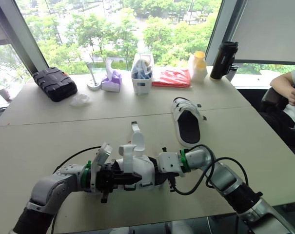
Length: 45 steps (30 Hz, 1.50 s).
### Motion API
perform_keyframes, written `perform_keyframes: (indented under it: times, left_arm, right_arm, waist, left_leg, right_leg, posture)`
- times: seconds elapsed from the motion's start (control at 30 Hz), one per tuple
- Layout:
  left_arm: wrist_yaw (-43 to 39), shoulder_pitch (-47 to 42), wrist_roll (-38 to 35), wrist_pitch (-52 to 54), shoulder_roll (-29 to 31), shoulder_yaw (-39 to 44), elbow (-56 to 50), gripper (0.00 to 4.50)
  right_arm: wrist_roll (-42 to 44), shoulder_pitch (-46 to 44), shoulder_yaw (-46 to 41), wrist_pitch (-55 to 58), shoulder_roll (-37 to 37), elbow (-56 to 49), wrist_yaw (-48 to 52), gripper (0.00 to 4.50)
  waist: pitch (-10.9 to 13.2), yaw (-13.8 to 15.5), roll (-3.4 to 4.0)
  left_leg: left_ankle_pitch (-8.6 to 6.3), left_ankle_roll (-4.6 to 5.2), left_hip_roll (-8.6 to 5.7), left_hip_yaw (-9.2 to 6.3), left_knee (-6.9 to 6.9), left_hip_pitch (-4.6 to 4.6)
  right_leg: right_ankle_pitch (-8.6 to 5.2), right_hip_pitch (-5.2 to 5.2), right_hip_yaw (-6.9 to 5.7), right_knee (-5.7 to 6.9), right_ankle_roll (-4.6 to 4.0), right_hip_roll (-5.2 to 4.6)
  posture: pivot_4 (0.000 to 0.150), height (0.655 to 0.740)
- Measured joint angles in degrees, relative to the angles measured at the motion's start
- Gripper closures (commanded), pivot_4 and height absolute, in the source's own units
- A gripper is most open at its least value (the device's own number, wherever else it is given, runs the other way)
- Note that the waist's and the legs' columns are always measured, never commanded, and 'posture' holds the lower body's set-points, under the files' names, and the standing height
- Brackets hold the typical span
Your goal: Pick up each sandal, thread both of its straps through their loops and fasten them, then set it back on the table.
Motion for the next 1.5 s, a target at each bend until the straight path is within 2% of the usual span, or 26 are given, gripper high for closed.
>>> perform_keyframes:
  times: [0.3,0.4,0.63,0.83,1.03,1.27,1.5]
  left_arm:
    - [-2.20,2.23,6.01,-8.90,0.51,-2.13,0.57,4.43]
    - [-2.09,2.83,6.10,-9.20,0.86,-1.87,0.55,3.66]
    - [-0.64,7.52,1.94,-7.51,2.95,4.23,-3.42,0.17]
    - [0.48,19.17,-1.21,-7.30,6.30,11.67,-9.76,0.07]
    - [-0.48,28.81,1.19,-11.25,6.92,12.44,-11.61,0.07]
    - [0.40,27.84,9.90,-21.43,2.75,7.07,-8.11,0.07]
    - [1.97,26.00,12.61,-24.95,-0.31,3.78,-5.88,0.07]
  right_arm:
    - [0.00,0.05,0.02,0.21,0.01,-0.17,-0.03,4.50]
    - [0.00,0.07,0.03,0.23,0.01,-0.19,-0.03,4.50]
    - [-0.04,0.05,0.02,0.28,-0.06,-0.18,-0.05,4.50]
    - [-0.04,0.05,0.09,0.27,-0.01,-0.18,-0.05,4.50]
    - [-0.04,-0.06,0.09,0.26,-0.04,0.01,-0.04,4.50]
    - [-0.05,-0.12,0.13,0.12,0.00,0.09,-0.03,4.50]
    - [-0.08,-0.13,0.14,0.10,-0.01,0.12,-0.05,4.50]
  waist:
    - [0.00,0.03,0.01]
    - [0.00,0.01,0.02]
    - [0.00,0.12,0.03]
    - [0.01,0.08,0.06]
    - [0.00,0.21,0.02]
    - [0.00,0.22,0.05]
    - [-0.01,0.25,0.05]
  left_leg:
    - [0.00,0.00,0.05,0.01,-0.03,-0.01]
    - [0.00,0.01,0.07,0.01,-0.03,-0.01]
    - [0.00,0.01,0.08,0.00,-0.02,0.00]
    - [-0.01,0.00,0.11,0.03,-0.04,-0.02]
    - [-0.02,0.00,0.13,0.04,-0.02,-0.01]
    - [-0.02,-0.01,0.14,0.05,-0.03,-0.02]
    - [-0.02,-0.01,0.14,0.05,-0.02,-0.02]
  right_leg:
    - [0.04,-0.02,0.00,-0.01,-0.06,0.05]
    - [0.03,-0.02,0.00,-0.01,-0.05,0.08]
    - [-0.01,0.00,0.00,-0.01,0.00,0.07]
    - [-0.02,-0.02,0.02,-0.05,-0.03,0.08]
    - [-0.05,-0.02,0.02,-0.07,-0.04,0.09]
    - [-0.03,-0.02,0.01,-0.07,-0.08,0.11]
    - [-0.03,-0.01,0.01,-0.07,-0.08,0.11]
  posture:
    - [0.150,0.7400]
    - [0.150,0.7400]
    - [0.150,0.7400]
    - [0.150,0.7400]
    - [0.150,0.7400]
    - [0.150,0.7400]
    - [0.150,0.7400]
